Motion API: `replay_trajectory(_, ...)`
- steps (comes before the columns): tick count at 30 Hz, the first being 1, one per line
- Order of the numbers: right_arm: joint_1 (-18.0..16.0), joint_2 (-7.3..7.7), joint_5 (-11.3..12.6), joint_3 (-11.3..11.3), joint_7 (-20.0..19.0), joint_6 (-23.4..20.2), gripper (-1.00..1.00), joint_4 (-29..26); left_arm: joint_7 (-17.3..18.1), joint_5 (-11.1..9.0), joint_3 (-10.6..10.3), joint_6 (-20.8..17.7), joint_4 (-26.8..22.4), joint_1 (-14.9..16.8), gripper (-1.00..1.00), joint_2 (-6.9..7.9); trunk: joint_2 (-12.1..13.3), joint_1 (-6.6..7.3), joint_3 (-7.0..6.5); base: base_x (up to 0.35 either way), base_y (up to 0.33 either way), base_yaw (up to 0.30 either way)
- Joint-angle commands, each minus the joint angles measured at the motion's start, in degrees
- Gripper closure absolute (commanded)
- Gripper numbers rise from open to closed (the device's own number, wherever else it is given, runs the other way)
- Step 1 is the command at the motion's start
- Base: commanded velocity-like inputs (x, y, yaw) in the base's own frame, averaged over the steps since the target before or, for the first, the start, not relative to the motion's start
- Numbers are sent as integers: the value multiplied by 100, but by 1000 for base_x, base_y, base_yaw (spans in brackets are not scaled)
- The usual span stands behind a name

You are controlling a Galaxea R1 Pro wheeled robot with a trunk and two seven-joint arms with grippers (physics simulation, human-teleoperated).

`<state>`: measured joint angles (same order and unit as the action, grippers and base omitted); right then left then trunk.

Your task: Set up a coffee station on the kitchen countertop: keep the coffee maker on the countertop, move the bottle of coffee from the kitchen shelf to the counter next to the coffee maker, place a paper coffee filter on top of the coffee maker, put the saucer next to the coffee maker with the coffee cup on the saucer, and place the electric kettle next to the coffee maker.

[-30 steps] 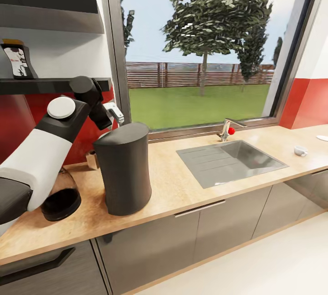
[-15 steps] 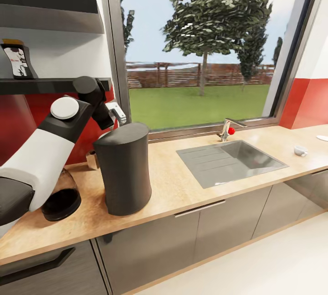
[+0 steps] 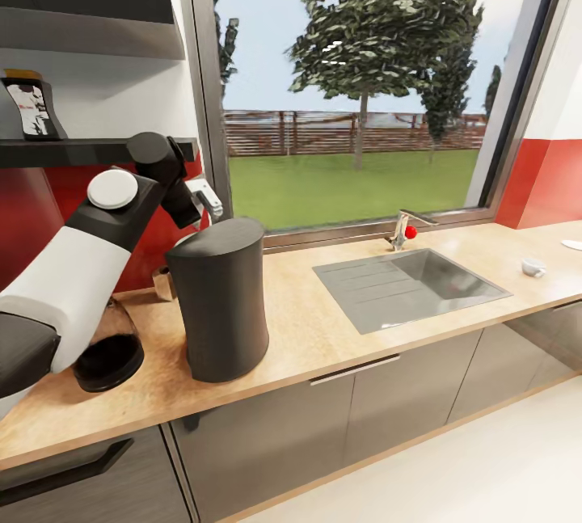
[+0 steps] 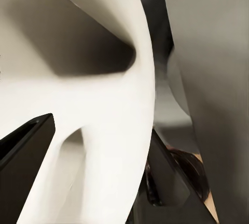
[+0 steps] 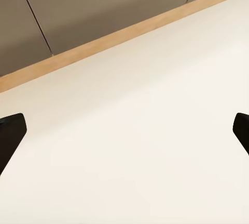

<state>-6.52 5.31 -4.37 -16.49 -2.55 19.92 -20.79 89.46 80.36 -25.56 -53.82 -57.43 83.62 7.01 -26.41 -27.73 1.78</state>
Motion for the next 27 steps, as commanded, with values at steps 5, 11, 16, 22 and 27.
replay_trajectory(5, -7, -4, -46, -47, -27, 21, -100, 5, 54, 30, -19, -54, -5, 13, 100, 15, -12, -3, 13, 0, 0, 0)
replay_trajectory(11, -7, -4, -46, -51, -27, 21, -100, 5, 54, 25, -11, 40, -16, 7, -100, 7, -12, -3, 13, 0, 0, 0)
replay_trajectory(16, -7, -4, -47, -48, -27, 21, -100, 5, 54, 35, -7, 53, -21, 6, -100, 5, -12, -3, 13, 0, 0, 0)
replay_trajectory(22, -7, -4, -47, -48, -27, 21, -100, 5, 54, 16, 5, 55, -22, -5, -100, 3, -12, -3, 13, 0, 0, 0)
replay_trajectory(27, -7, -4, -47, -48, -27, 21, -100, 5, 54, 2, 7, 55, -22, -11, -100, 3, -12, -3, 13, 0, 0, 0)
